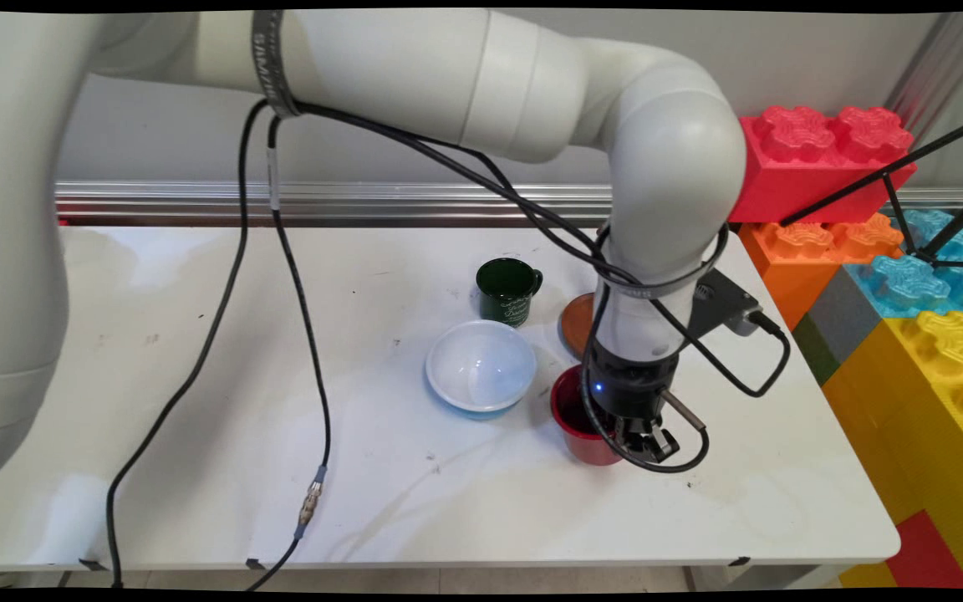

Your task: Place the picked object on the table

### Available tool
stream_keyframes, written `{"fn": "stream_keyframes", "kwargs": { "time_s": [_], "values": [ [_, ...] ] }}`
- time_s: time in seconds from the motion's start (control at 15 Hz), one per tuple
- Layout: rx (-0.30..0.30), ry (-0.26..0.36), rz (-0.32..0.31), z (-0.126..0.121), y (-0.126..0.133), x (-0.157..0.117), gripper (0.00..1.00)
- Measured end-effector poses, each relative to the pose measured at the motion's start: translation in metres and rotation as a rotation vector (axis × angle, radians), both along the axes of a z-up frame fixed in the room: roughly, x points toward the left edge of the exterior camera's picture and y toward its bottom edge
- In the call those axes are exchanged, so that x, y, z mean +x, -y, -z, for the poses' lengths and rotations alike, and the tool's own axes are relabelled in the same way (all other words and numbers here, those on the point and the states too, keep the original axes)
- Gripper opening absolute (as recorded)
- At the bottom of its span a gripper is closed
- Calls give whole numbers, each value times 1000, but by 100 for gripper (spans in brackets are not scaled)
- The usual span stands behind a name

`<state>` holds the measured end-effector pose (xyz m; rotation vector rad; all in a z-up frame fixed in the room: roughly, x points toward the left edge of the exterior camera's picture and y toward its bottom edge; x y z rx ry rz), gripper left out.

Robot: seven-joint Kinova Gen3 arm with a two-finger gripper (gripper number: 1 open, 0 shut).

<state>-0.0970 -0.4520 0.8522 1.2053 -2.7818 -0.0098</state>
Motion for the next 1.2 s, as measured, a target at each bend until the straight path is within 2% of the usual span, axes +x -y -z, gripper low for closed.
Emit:
{"fn": "stream_keyframes", "kwargs": {
  "time_s": [1.2],
  "values": [
    [50,78,-44,22,12,-9,0]
  ]
}}
